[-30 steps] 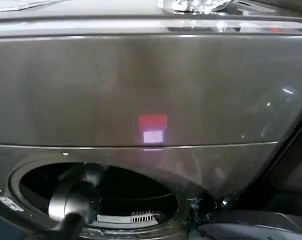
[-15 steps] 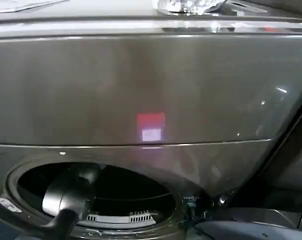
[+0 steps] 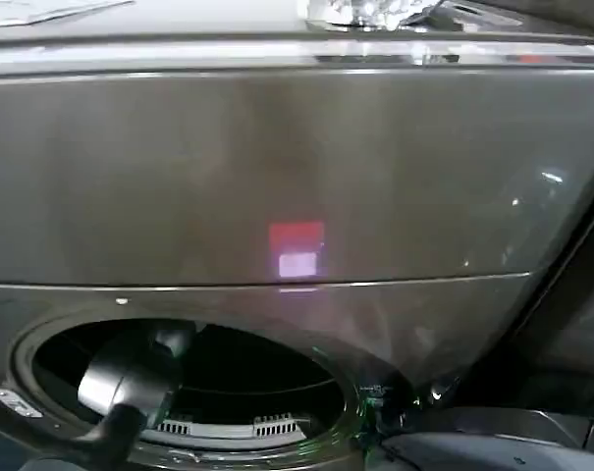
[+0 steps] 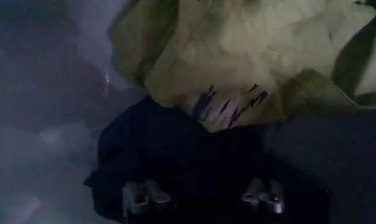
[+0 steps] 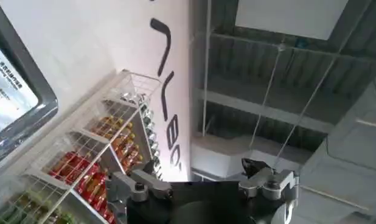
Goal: Grasp the clothes from the dryer.
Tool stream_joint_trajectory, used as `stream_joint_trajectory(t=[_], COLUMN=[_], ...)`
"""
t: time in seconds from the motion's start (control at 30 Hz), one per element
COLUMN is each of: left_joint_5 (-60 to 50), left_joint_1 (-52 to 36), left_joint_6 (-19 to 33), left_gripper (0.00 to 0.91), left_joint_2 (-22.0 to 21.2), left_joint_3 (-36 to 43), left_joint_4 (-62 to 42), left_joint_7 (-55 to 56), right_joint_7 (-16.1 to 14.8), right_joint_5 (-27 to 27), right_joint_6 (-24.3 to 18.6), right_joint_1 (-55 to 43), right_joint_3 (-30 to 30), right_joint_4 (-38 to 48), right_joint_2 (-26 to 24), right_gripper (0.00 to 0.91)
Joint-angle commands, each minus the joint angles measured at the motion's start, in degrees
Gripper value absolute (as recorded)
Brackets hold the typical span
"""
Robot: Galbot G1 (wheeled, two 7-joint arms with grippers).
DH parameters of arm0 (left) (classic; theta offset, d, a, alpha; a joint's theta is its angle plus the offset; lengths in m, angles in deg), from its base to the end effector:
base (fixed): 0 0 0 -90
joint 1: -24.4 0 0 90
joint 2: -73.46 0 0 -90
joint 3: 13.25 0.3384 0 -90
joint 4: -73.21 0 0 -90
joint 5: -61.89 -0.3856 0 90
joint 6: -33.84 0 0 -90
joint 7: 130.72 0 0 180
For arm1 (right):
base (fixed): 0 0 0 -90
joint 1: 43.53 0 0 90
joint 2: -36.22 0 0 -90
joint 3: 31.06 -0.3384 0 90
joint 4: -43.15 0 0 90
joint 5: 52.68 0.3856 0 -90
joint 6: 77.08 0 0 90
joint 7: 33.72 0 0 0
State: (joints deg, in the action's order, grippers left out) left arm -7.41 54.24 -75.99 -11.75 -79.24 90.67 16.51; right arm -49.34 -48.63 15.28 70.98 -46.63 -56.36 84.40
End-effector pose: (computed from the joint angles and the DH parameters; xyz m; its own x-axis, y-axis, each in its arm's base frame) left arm 0.6665 0.0121 -0.2605 -0.6545 -0.2856 0.7000 0.7037 0.1083 0.7022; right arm -0.0765 -0.4562 0.0783 -0.3221 0.6455 -0.6925 0.9168 0.0302 -0.3982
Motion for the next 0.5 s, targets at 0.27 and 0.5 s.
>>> stream_joint_trajectory(t=[0.27, 0.5], left_joint_5=[2.98, 10.34], left_joint_1=[0.01, 0.19], left_joint_6=[-1.23, -4.89], left_gripper=[0.0, 0.0], left_joint_2=[0.09, -0.41], left_joint_3=[0.55, -0.67], left_joint_4=[0.65, 3.34], left_joint_7=[0.69, 2.52], right_joint_7=[0.02, 0.06], right_joint_5=[0.0, -0.06], right_joint_6=[-0.08, -0.07], right_joint_1=[-0.26, -1.01], right_joint_3=[0.35, 1.46], right_joint_4=[0.26, 0.29], right_joint_2=[-0.05, -0.12], right_gripper=[0.907, 0.907])
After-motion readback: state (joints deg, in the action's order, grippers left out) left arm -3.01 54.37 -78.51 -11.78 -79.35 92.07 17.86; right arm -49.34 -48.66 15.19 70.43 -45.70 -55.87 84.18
